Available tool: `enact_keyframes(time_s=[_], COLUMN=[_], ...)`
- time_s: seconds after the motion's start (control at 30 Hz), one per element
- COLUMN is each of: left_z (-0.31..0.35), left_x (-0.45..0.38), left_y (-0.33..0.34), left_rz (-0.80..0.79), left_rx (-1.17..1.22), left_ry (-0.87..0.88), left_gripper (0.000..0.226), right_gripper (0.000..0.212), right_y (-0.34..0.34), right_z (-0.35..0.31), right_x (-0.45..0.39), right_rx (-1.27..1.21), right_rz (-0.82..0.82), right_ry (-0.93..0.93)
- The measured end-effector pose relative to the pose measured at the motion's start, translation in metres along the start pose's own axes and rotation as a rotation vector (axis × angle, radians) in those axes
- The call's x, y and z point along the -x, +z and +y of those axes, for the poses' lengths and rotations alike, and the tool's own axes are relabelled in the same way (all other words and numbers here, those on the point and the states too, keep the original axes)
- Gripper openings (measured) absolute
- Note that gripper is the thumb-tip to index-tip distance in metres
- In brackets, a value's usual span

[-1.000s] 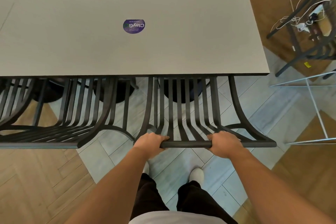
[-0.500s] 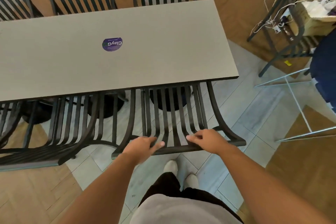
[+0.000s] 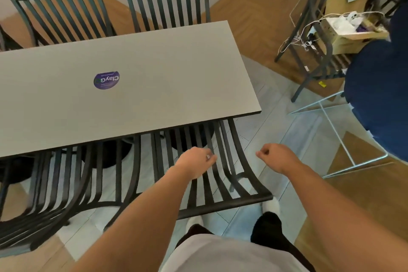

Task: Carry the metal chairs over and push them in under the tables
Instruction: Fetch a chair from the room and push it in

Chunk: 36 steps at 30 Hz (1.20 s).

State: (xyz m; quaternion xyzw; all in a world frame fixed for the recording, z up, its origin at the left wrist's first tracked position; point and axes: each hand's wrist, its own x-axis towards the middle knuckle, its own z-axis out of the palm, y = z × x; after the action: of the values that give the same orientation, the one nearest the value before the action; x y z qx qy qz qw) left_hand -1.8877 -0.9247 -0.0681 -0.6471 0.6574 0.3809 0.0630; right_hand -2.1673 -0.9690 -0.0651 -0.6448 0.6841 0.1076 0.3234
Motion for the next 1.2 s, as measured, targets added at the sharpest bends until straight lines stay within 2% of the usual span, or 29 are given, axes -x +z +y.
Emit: enact_keyframes(time_s=[0.17,0.33,0.47,0.63,0.97,1.2], left_z=[0.047,0.122,0.195,0.258,0.272,0.24], left_x=[-0.046,-0.094,-0.137,-0.191,-0.283,-0.41], left_y=[0.005,0.025,0.027,0.003,-0.085,-0.174], left_rz=[0.044,0.102,0.107,0.17,0.276,0.278], left_rx=[0.071,0.185,0.239,0.261,0.273,0.271], left_ry=[-0.111,-0.269,-0.292,-0.295,-0.365,-0.366], left_gripper=[0.044,0.042,0.043,0.043,0.042,0.042], right_gripper=[0.036,0.034,0.032,0.034,0.033,0.031], right_y=[-0.038,-0.089,-0.133,-0.2,-0.283,-0.354], right_z=[0.047,0.11,0.164,0.197,0.139,0.061], right_x=[-0.059,-0.115,-0.15,-0.202,-0.315,-0.444], right_rx=[0.033,0.122,0.17,0.181,0.179,0.206], right_rz=[-0.068,-0.16,-0.215,-0.178,-0.202,-0.186], right_ry=[-0.077,-0.159,-0.184,-0.198,-0.32,-0.339])
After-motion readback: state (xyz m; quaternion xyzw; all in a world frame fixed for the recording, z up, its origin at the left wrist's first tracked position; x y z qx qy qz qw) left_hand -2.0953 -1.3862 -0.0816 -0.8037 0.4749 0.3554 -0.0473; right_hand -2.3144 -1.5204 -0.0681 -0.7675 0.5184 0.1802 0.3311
